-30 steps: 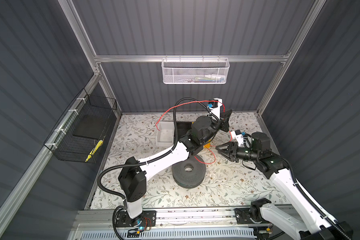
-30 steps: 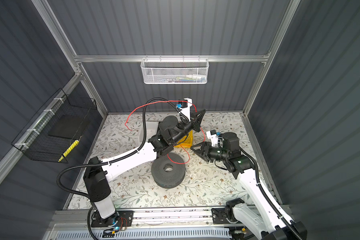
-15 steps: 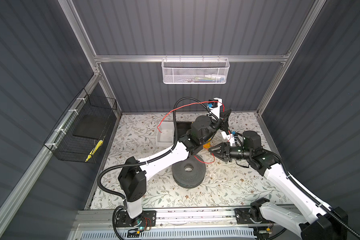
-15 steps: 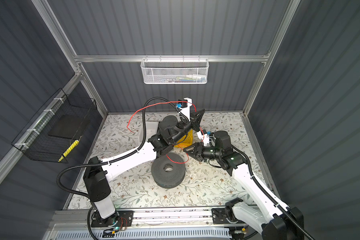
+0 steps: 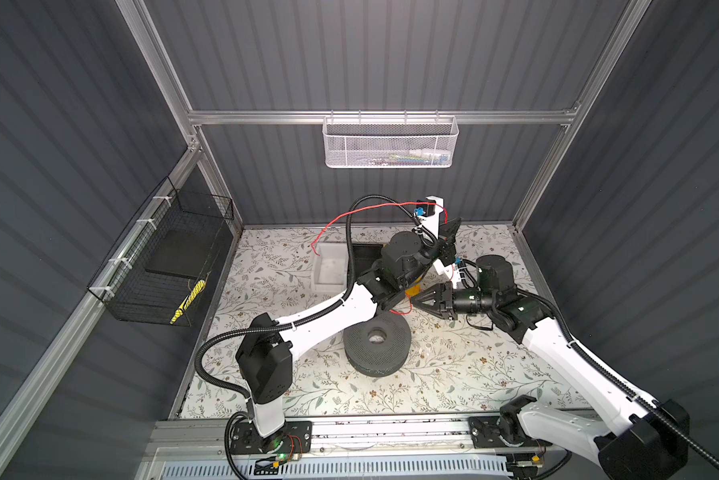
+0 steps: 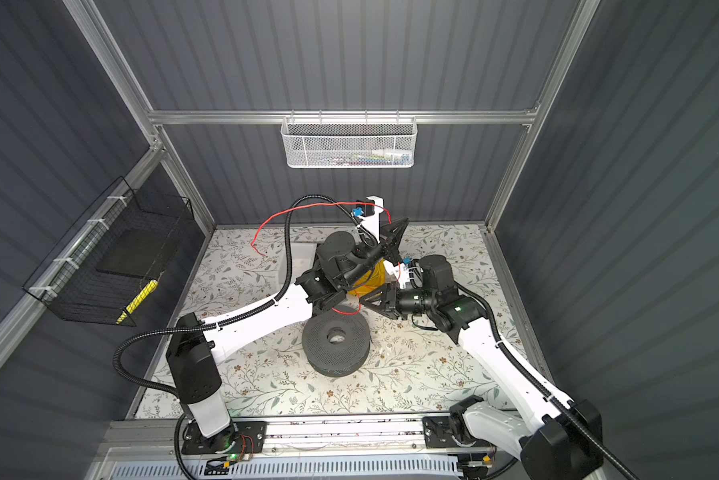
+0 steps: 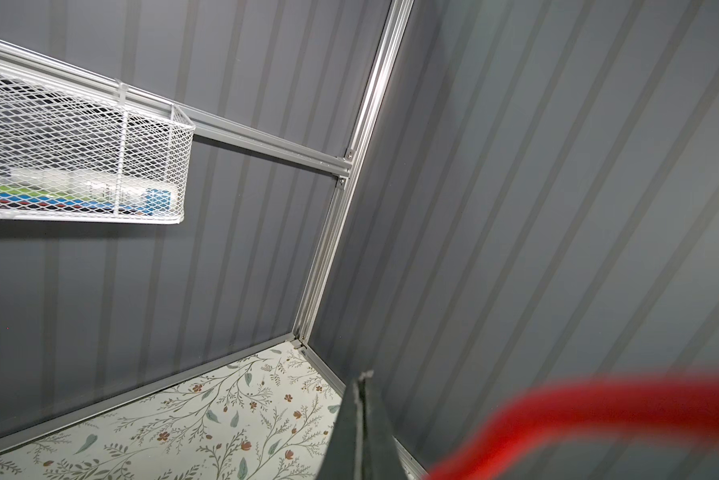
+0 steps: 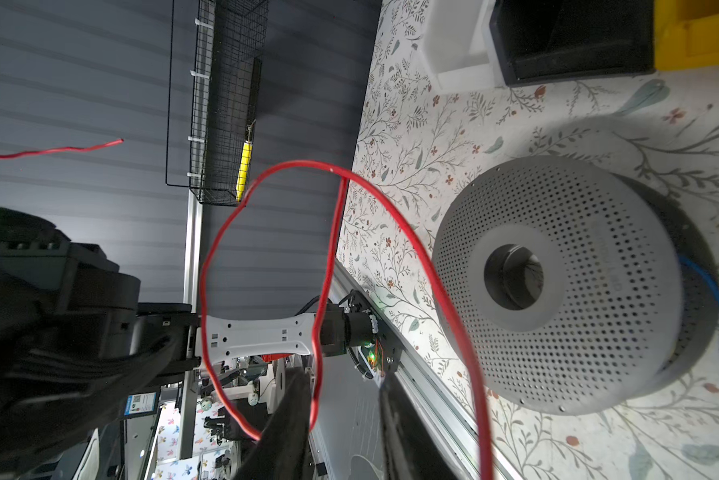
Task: Wrap the cables
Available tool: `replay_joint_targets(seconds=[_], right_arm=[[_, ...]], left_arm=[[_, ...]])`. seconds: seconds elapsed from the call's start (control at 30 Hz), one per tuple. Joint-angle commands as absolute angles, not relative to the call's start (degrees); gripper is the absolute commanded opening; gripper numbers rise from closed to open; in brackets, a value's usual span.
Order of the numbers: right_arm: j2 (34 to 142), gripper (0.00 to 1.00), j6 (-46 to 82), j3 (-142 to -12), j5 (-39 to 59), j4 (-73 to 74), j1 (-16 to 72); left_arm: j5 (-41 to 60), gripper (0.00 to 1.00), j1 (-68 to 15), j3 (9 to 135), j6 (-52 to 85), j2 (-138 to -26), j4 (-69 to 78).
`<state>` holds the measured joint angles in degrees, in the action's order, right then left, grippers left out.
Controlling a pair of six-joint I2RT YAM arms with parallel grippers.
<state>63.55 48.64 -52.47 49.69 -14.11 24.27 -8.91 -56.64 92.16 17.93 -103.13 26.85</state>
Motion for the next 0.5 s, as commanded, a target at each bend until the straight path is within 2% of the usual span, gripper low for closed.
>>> replay_joint_targets(seconds=[0.0,0.23,0.33,0.47], right_arm=[[63.76,0.32,47.27,-52.49,48.55,-14.06,24.61],[60.65,0.38,50.88,-48.50,44.63,-10.15,24.60],[56.78,0.47,52.42,-45.90,41.89,-11.23,24.63],[52.63,0.49,57.77,-40.15,41.69,-5.63,24.67]], left_arm=[[-9.82,0.00,-56.96,91.33,16.44,-101.87,28.39],[-13.68,0.00,-56.96,90.58,15.89,-100.79,27.22],[-15.64,0.00,-56.95,89.66,15.23,-100.28,27.58],[-16.54,0.00,-57.01,89.03,15.03,-100.28,28.12]])
